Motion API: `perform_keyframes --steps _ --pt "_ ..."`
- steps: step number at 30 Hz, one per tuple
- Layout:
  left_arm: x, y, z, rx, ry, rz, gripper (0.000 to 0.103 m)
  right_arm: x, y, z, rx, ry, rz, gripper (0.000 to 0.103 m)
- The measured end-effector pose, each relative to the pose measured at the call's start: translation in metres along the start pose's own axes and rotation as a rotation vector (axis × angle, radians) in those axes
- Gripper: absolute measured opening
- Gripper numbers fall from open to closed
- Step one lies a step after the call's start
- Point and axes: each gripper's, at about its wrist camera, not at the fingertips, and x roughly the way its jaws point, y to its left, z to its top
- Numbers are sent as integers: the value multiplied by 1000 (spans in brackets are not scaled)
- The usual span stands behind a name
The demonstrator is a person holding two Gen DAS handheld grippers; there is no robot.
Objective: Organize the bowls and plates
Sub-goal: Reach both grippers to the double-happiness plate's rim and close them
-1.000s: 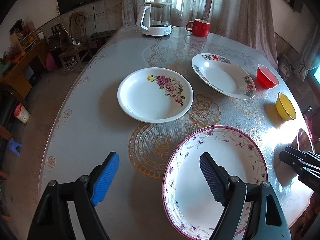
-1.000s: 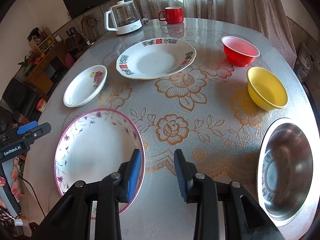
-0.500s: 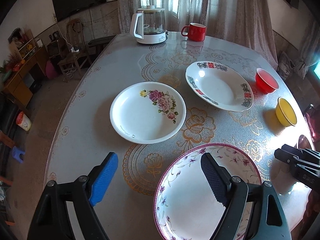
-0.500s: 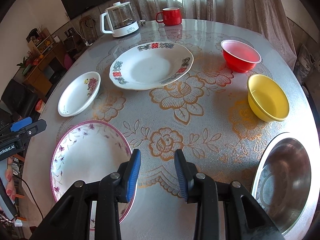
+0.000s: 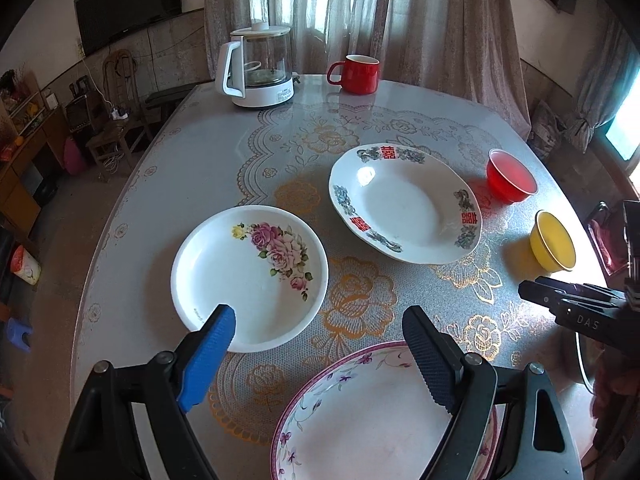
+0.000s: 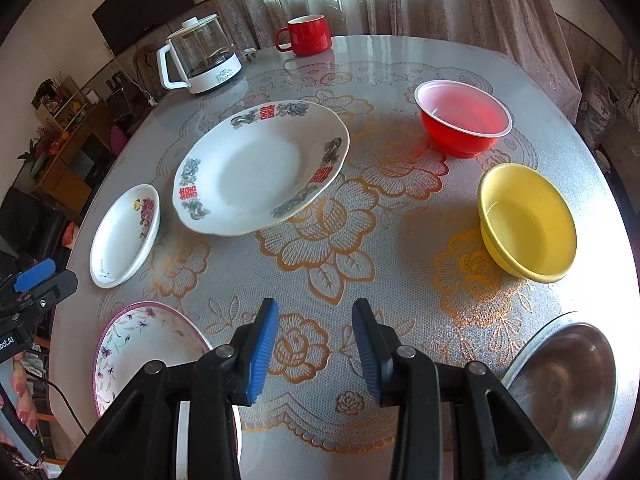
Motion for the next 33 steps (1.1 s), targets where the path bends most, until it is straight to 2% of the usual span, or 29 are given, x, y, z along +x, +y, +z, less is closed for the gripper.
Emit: perform_keyframes --steps 7,15,22,27,33 --pt "20 1 24 -15 1 -32 93 28 -20 34 80 29 28 39" --pt "46 5 51 -41 9 -67 93 66 -39 76 197 44 92 40" --pt "78 11 75 -79 64 -149 93 97 -49 95 303 75 172 40" --pt "93 8 91 -25 57 -89 93 105 -40 101 273 75 175 40" --pt "113 1 104 37 72 -52 93 110 -27 105 202 70 118 34"
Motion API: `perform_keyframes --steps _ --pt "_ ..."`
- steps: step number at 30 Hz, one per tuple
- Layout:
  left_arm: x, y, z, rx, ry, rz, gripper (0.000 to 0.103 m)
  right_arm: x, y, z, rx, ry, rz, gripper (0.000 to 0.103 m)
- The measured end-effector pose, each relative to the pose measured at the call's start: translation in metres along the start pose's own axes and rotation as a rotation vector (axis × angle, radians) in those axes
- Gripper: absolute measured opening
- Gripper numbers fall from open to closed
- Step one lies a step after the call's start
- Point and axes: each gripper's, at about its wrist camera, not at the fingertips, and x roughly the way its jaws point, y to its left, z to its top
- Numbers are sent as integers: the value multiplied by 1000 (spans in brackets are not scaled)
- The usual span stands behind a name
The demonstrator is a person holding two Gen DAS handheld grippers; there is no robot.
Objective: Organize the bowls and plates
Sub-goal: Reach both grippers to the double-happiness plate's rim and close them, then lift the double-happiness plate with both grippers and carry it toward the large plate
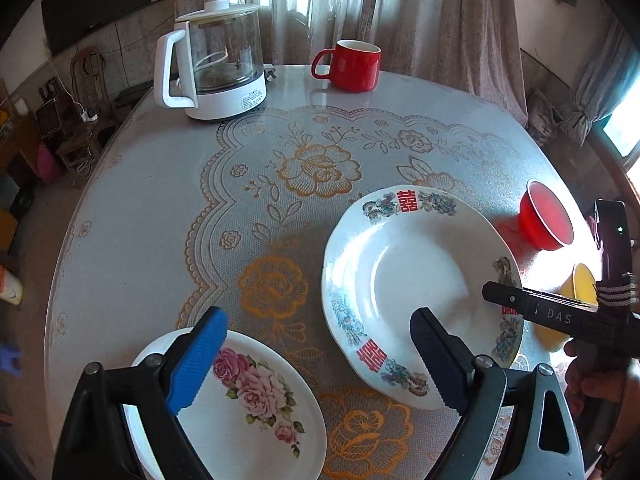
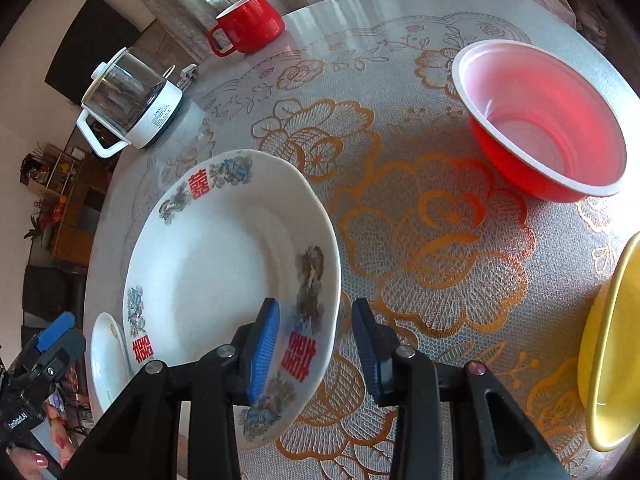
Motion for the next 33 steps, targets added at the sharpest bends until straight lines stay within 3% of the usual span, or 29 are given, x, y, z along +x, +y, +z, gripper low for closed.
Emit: perform_keyframes --steps 6,12,17,22,27,33 --pt "24 -5 12 38 50 -27 80 1 6 -2 -77 -12 -23 34" --pt "49 -9 19 78 113 -55 46 2 9 0 -93 0 -37 34" --pt "62 -6 17 72 152 -97 44 1 8 0 -102 -11 -22 34" --pt "72 4 16 -18 183 -180 31 0 6 -1 -110 -16 -13 34" --pt "72 3 14 -18 166 -183 31 -2 8 -4 -134 -31 -19 34" --pt "68 -6 10 50 164 -163 32 -1 13 -5 -152 -27 -35 31"
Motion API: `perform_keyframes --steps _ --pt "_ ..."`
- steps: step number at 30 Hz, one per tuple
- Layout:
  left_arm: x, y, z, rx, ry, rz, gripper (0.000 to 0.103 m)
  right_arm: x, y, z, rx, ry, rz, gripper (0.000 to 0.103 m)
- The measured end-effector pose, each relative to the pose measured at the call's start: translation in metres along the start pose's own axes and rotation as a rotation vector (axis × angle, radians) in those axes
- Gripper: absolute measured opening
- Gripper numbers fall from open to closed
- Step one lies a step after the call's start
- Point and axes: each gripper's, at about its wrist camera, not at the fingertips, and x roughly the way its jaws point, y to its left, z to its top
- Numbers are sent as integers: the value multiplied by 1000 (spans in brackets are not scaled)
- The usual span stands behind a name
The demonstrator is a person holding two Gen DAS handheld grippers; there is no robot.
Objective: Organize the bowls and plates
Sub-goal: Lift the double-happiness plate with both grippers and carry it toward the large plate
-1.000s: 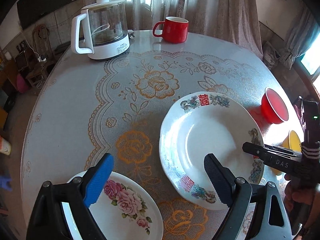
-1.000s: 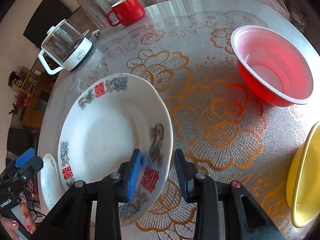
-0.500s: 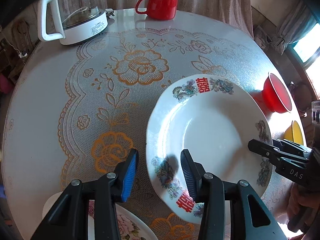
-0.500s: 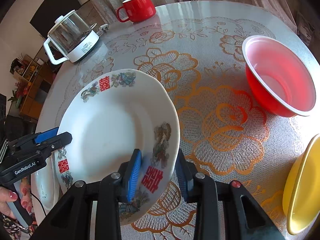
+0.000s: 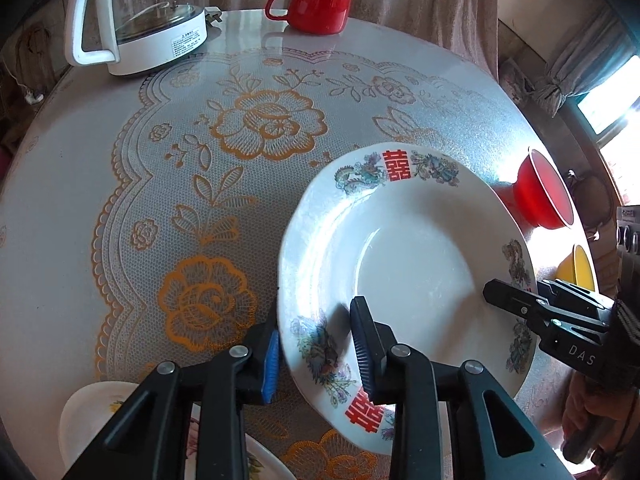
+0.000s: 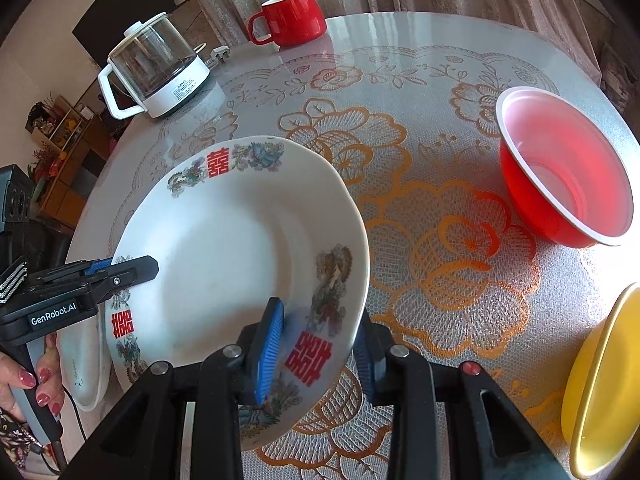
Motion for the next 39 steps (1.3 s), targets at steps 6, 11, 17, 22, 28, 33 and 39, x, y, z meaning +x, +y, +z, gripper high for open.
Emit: perform_keyframes --steps 6,11,17,22,28,33,39 --pt "-1 -9 -5 18 11 2 33 -2 -13 1 91 22 51 26" --pt "-1 -14 -11 34 16 -4 33 -8 -18 -8 105 27 62 25" --pt "-4 -23 -22 40 14 4 33 -13 -22 -18 122 31 64 25" --pt "-6 -30 -28 79 4 3 33 -18 -27 -26 141 36 63 25" --pt "-8 -36 -39 94 12 3 34 -24 -30 -39 146 38 72 24" --pt "-9 -40 -48 101 6 6 34 -29 -31 -50 153 36 85 24" --pt "-18 -49 -60 123 -18 6 34 -37 -33 -62 171 25 91 23"
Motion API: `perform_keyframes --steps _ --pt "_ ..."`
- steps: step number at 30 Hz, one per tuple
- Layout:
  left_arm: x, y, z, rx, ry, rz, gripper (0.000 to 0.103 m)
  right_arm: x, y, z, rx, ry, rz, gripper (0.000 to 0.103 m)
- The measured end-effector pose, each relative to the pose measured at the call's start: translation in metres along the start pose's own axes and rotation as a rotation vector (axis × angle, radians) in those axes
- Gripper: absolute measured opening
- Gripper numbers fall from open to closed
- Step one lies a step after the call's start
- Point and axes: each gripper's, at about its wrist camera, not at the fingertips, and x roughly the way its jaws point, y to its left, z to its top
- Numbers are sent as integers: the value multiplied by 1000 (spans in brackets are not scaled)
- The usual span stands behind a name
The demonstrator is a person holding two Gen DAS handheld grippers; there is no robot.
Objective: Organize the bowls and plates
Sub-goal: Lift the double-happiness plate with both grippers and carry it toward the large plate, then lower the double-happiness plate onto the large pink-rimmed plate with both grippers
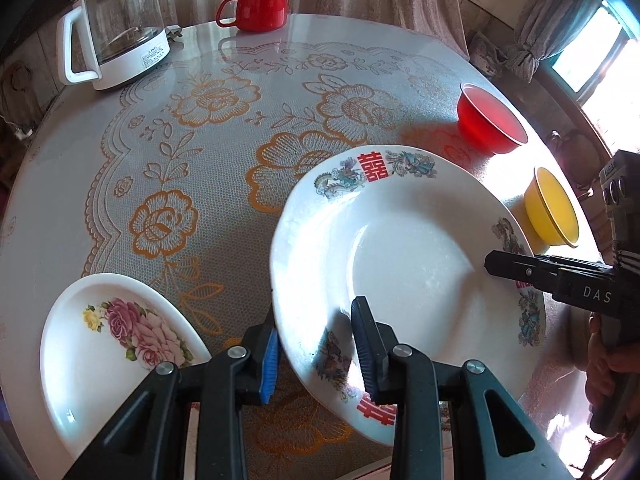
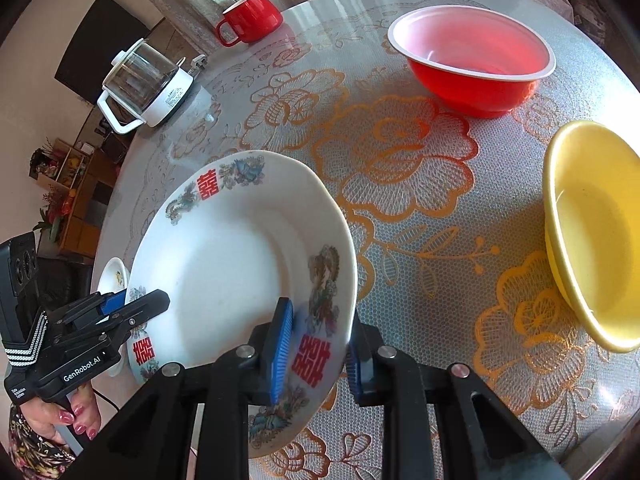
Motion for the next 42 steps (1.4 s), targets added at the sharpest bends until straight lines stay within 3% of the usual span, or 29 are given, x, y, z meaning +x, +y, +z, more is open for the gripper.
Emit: perform_keyframes --steps 27,42 --pt "-39 -16 -52 -51 -72 -51 34 -46 18 -43 -116 -63 3 21" --pt "-108 -19 -109 -70 -190 -35 34 -89 53 -88 -222 -118 64 21"
